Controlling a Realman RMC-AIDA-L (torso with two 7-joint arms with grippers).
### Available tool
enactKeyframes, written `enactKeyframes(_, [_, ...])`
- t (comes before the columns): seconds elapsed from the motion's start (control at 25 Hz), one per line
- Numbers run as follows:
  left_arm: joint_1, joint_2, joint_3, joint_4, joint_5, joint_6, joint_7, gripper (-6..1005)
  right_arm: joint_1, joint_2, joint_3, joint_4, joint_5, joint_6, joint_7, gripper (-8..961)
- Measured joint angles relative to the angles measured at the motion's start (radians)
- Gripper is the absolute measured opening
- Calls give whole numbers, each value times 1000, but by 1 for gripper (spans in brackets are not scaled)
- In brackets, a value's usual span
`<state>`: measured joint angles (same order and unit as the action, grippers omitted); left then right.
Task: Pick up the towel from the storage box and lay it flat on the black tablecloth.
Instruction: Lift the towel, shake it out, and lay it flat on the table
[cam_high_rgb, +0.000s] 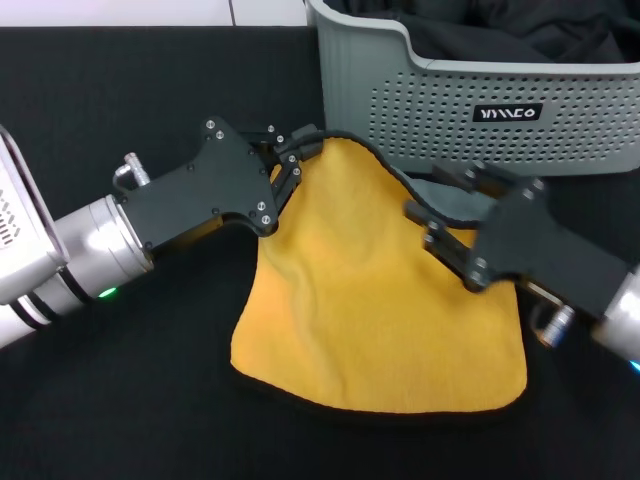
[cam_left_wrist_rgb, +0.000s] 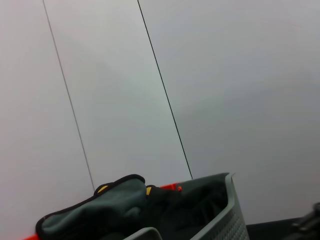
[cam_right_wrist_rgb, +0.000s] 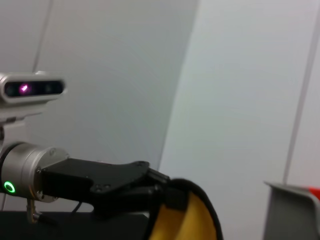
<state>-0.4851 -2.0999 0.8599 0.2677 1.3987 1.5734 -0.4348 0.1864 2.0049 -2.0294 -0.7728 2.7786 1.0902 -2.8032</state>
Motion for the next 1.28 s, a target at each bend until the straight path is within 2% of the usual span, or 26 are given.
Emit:
enactKeyframes(0.04, [0, 0, 0, -1, 0, 2, 0, 29, -21, -2, 2, 0, -1, 11, 14, 423])
enactKeyframes(0.24, [14, 0, -2, -2, 0, 4, 1, 34, -135, -5, 64, -14, -68, 20, 72, 419])
enactKeyframes(0.48, [26, -2, -4, -3, -8, 11, -2, 39, -248, 5, 257, -28, -234, 13, 184, 415])
enactKeyframes(0.56, [25, -2, -2, -21, -25, 11, 1, 40, -261, 7, 318, -30, -292, 12, 222, 364])
enactKeyframes(0.6, [24, -1, -1, -33, -36, 12, 4, 41, -261, 7, 318, -30, -292, 12, 222, 364])
enactKeyframes(0.64, [23, 0, 0, -43, -45, 13, 8, 42, -262, 10, 362, -25, -328, 4, 242, 363])
enactKeyframes(0.8, [24, 1, 2, -51, -53, 20, 11, 45, -249, 10, 383, -17, -334, -24, 247, 362])
enactKeyframes(1.28, [2, 0, 2, -53, -50, 19, 10, 55, -62, 8, 387, 150, -339, -73, 286, 359])
